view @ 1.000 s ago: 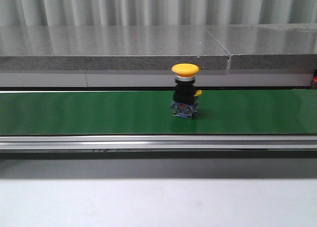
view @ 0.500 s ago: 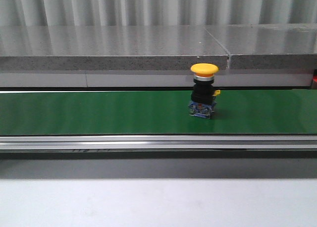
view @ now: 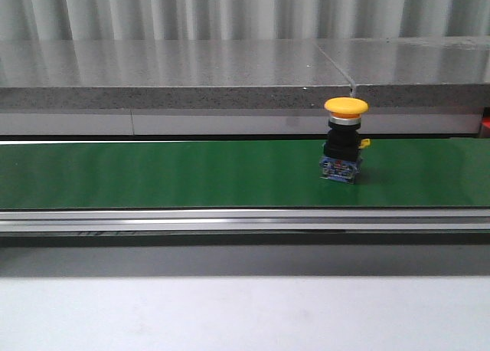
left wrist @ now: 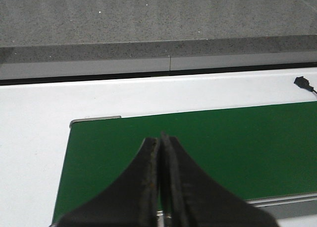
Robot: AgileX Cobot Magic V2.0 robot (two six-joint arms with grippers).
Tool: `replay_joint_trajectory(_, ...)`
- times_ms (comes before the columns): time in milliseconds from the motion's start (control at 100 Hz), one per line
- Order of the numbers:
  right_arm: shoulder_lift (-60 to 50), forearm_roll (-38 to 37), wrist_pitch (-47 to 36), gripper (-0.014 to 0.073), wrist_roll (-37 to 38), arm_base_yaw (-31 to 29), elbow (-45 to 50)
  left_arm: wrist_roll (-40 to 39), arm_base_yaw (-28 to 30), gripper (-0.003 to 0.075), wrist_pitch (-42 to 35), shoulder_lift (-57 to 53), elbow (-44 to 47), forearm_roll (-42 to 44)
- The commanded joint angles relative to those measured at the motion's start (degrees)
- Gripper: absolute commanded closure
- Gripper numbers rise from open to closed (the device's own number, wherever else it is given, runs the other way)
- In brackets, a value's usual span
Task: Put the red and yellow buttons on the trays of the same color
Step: 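Lower the red button into the red tray and open the right gripper, then grasp the yellow button at the belt's end with the right gripper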
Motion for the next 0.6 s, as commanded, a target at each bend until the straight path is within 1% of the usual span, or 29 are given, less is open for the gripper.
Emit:
replay_joint_trajectory(0, -6.8, 0.1, -0.1, 0.0116, -1.7, -0.2, -2.2, -0.1, -0.4, 0.074, -4.5, 0.1, -1.6, -1.0)
replay_joint_trajectory(170, -12.5, 0.2, 2.1, 0.0116, -2.2, 0.2, -1.6, -0.1, -0.4, 0.074, -4.5, 0.1, -1.6, -1.0)
replay_joint_trajectory(290, -17.0, 0.6, 3.3, 0.0116, -2.4, 0.9, 1.2, -0.1, -0.4, 0.074, -4.5, 0.1, -1.6, -1.0)
replay_joint_trajectory(430, -23.5, 0.8, 3.2, 0.0116, -4.1, 2.1, 8.8, -0.1, -0.4, 0.074, -4.5, 0.1, -1.6, -1.0)
replay_joint_trajectory(590, -32.2, 1.5, 2.6, 0.0116, -7.1, 2.6, 20.8, -0.1, -0.4, 0.074, -4.5, 0.1, -1.6, -1.0)
